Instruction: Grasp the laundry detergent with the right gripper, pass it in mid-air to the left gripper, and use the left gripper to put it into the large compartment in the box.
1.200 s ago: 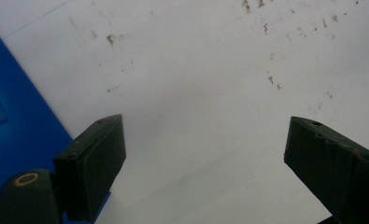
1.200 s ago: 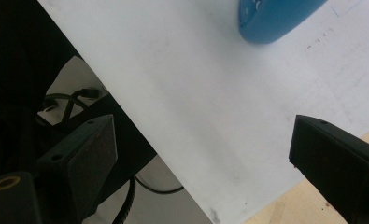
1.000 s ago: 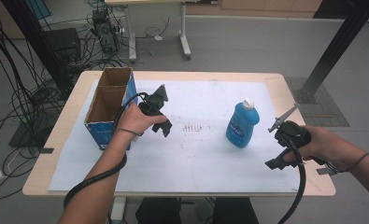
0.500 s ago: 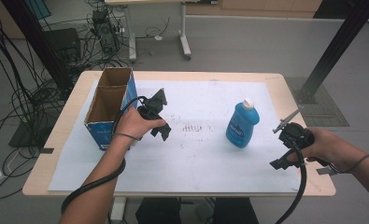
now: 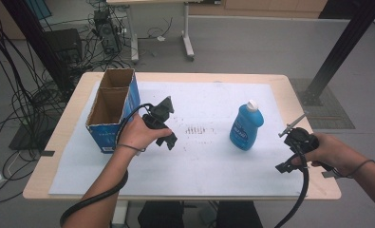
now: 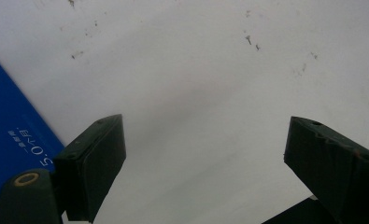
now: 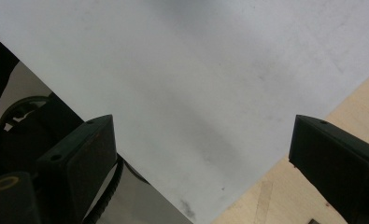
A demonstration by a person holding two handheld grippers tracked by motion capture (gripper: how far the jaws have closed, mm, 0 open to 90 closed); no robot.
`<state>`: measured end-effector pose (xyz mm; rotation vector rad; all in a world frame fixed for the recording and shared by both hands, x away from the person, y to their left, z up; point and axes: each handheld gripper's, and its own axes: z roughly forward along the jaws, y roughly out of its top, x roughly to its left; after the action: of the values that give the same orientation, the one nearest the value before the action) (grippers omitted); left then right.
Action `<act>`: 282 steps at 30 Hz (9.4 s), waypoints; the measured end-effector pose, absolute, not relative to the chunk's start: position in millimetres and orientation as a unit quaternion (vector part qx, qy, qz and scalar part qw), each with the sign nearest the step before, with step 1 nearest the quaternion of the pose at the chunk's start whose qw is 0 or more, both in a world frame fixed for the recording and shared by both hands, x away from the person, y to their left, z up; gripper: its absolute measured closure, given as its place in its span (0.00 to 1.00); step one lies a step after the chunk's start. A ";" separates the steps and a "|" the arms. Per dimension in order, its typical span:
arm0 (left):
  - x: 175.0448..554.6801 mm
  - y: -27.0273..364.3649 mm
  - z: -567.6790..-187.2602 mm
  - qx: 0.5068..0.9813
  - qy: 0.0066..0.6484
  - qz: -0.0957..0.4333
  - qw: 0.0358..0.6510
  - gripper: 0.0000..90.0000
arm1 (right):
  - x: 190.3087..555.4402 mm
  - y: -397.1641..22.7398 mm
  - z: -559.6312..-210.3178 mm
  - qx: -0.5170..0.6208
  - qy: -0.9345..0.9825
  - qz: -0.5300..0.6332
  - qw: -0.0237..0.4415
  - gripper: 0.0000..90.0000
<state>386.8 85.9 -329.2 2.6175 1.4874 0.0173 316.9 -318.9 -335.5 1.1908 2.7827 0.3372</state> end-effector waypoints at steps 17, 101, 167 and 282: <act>383.2 85.9 -332.5 0.868 0.492 0.003 0.068 0.15 | 315.8 -315.3 -349.0 0.400 0.905 0.136 0.057 0.08; 374.8 89.0 -334.5 0.867 0.493 0.007 0.074 0.14 | 306.6 -314.8 -384.6 0.379 0.773 0.472 0.188 0.07; 374.3 88.9 -328.2 0.870 0.488 0.000 0.073 0.14 | 355.1 -292.0 -430.7 0.397 0.759 0.475 0.203 0.06; 376.2 82.6 -327.2 0.872 0.484 -0.011 0.071 0.11 | 366.5 -275.5 -438.5 0.389 0.752 0.493 0.200 0.07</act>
<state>376.2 82.6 -327.2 2.6233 1.4553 -0.0321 366.5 -275.5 -438.5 1.0860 2.1019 1.3793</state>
